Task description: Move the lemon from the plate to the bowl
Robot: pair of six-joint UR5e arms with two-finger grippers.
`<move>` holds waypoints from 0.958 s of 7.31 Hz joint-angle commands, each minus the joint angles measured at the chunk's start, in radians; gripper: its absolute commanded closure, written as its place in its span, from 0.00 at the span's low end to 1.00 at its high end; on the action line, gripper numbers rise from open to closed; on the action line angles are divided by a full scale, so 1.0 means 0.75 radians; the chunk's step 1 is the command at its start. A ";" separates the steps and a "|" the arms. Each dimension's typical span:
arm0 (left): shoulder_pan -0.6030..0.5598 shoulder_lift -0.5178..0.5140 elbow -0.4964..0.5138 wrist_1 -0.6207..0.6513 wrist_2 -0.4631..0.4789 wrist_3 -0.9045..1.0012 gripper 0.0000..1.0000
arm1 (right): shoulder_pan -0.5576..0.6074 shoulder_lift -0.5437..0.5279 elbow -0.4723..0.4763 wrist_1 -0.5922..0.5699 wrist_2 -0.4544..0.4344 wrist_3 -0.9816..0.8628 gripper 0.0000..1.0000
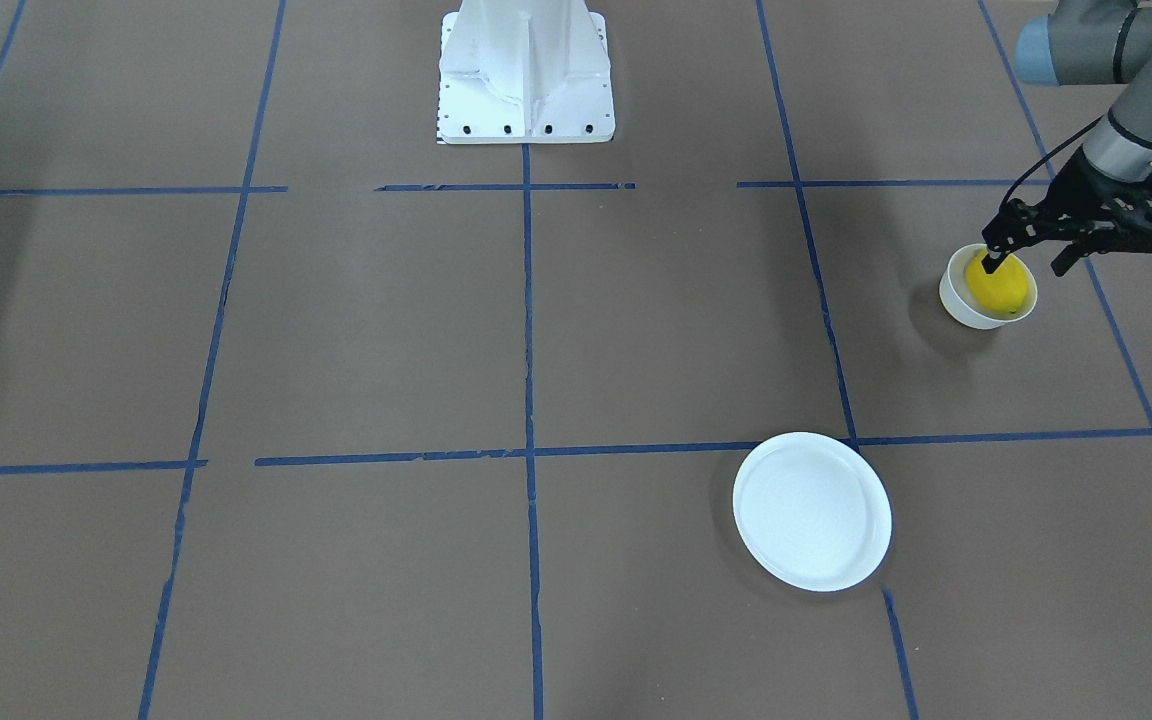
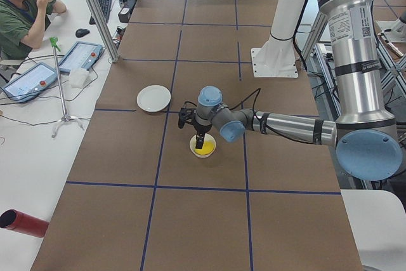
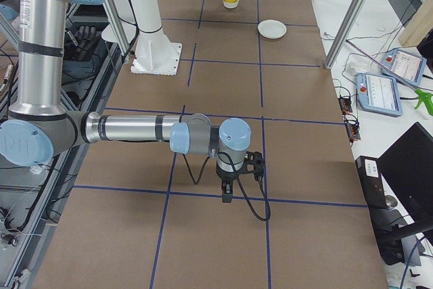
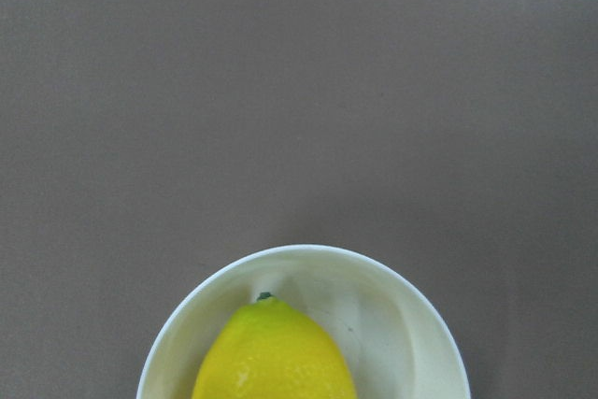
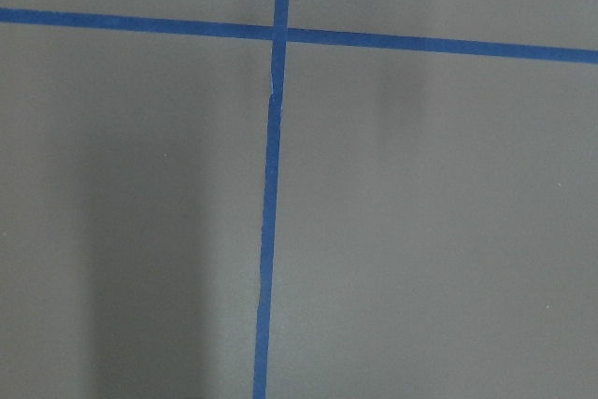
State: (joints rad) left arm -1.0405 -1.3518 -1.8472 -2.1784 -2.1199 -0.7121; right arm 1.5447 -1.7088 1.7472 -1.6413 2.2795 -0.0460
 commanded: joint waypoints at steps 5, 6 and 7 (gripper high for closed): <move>-0.680 -0.018 -0.014 0.776 -0.256 0.970 0.00 | 0.000 0.000 0.000 0.000 0.000 0.000 0.00; -0.680 0.006 0.004 0.775 -0.262 0.972 0.00 | 0.000 0.000 0.000 0.000 0.000 0.000 0.00; -0.683 0.021 0.000 0.775 -0.266 0.972 0.00 | 0.000 0.000 0.000 0.000 0.000 0.000 0.00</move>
State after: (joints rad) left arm -1.5473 -1.3514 -1.8537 -1.6101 -2.3146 0.0109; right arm 1.5448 -1.7089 1.7472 -1.6414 2.2795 -0.0460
